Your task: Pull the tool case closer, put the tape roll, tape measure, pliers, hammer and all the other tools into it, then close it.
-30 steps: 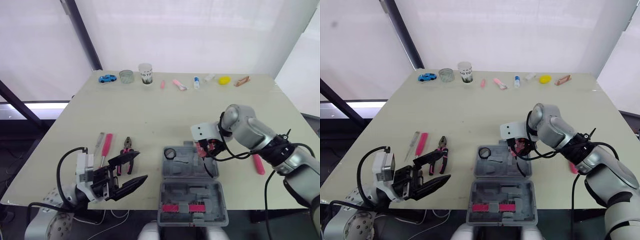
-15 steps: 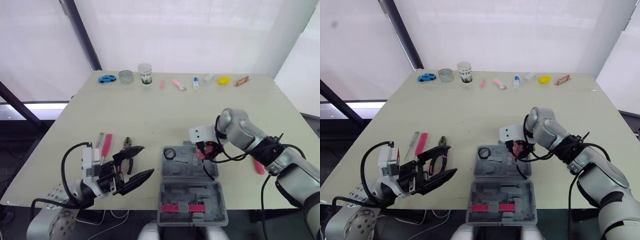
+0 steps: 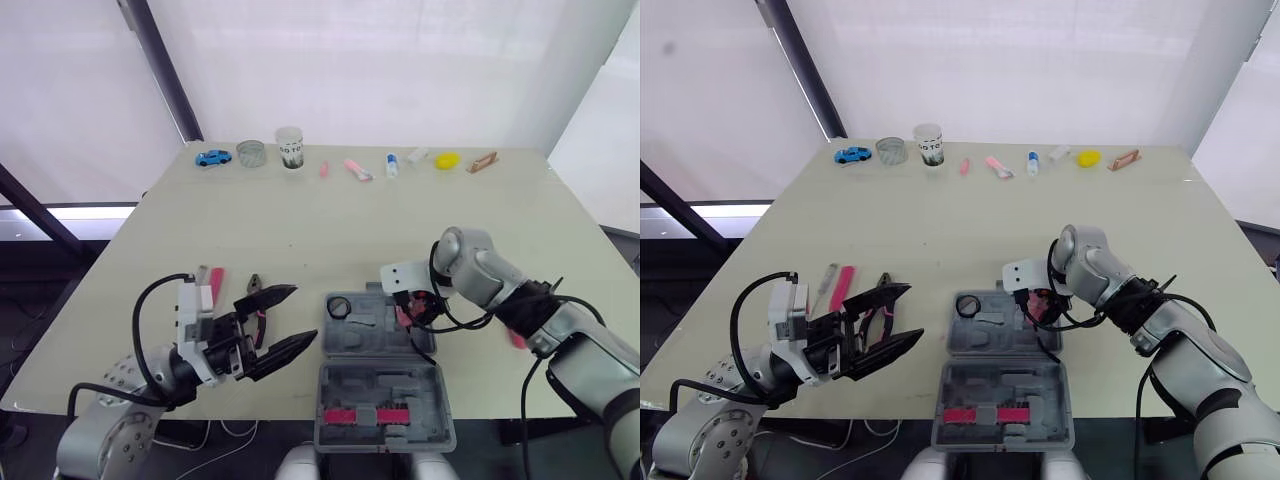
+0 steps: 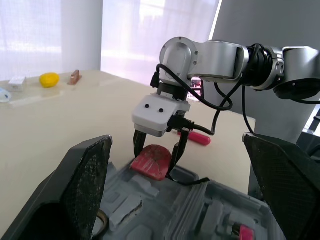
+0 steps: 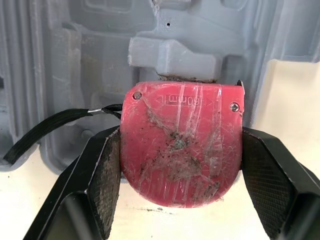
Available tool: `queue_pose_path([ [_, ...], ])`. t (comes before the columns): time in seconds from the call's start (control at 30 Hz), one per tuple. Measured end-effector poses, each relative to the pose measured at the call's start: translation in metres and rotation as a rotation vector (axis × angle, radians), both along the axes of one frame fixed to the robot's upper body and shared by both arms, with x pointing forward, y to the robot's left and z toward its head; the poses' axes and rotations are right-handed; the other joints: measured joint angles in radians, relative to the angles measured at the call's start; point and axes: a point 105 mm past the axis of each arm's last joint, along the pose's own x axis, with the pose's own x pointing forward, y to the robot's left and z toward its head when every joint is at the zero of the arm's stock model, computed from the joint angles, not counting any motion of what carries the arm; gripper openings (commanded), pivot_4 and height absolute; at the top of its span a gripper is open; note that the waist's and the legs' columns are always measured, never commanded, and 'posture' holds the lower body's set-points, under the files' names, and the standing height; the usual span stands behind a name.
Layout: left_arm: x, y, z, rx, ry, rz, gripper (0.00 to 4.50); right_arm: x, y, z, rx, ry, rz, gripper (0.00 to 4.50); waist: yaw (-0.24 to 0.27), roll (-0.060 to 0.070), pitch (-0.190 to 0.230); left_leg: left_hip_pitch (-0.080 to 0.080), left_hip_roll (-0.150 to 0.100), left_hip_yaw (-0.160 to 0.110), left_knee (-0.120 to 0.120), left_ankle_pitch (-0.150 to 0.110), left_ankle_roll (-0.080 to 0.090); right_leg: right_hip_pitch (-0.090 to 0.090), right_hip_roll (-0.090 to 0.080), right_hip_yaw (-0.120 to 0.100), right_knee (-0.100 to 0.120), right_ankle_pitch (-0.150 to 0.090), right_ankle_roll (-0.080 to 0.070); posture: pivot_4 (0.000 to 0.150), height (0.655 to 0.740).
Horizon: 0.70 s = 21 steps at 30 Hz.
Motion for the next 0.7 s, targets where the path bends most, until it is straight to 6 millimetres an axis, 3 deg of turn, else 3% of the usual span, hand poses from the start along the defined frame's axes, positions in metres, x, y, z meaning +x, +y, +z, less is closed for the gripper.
queue_pose_path([
  [0.17,-0.003,0.001,-0.002,0.018,0.006,-0.019,4.5,0.002,0.002,-0.003,0.002,-0.001,-0.003,2.89,-0.001,0.0,0.0,0.0,0.0,0.0,0.0,0.0,0.0,0.0,0.0,0.0,0.0,0.0,0.0,0.15,0.74],
  [0.27,-0.005,0.001,-0.004,0.023,0.008,-0.03,4.5,0.003,0.003,-0.005,0.002,-0.001,-0.001,4.36,-0.001,0.0,0.0,0.0,0.0,0.0,0.0,0.0,0.0,0.0,0.0,0.0,0.0,-0.001,-0.001,0.15,0.74],
  [0.3,-0.005,0.001,-0.004,0.024,0.002,-0.032,4.5,0.002,0.005,-0.007,0.008,0.003,0.0,4.47,-0.002,0.0,0.0,0.0,0.0,0.0,0.0,0.0,0.0,0.0,0.0,0.0,0.0,-0.001,-0.001,0.15,0.74],
  [0.37,-0.006,0.002,-0.004,0.024,-0.004,-0.036,4.5,0.003,0.006,-0.006,0.014,0.002,-0.004,4.47,-0.002,0.0,0.0,0.0,0.0,0.0,0.0,0.0,0.0,0.0,0.0,0.0,0.0,-0.001,-0.001,0.15,0.74],
  [0.53,-0.01,0.01,-0.015,0.029,0.014,-0.021,4.5,-0.002,0.004,0.029,0.174,-0.039,-0.019,4.47,0.003,0.001,0.001,0.0,0.0,-0.001,0.0,0.0,0.0,0.0,0.0,-0.001,0.0,-0.001,-0.001,0.15,0.74],
  [0.63,-0.01,0.012,-0.015,0.028,0.005,-0.02,4.5,-0.008,0.002,0.04,0.285,-0.027,-0.041,4.47,0.004,0.001,0.001,0.0,0.0,-0.001,0.0,0.0,0.0,0.0,0.0,-0.001,-0.001,-0.002,-0.003,0.15,0.74],
  [0.7,-0.012,0.014,-0.017,0.023,-0.001,-0.022,4.5,-0.012,0.0,0.042,0.467,-0.012,-0.075,4.47,0.003,0.0,0.0,0.0,0.0,-0.001,0.0,0.0,0.0,0.001,0.0,-0.001,-0.001,-0.002,-0.003,0.15,0.74],
])
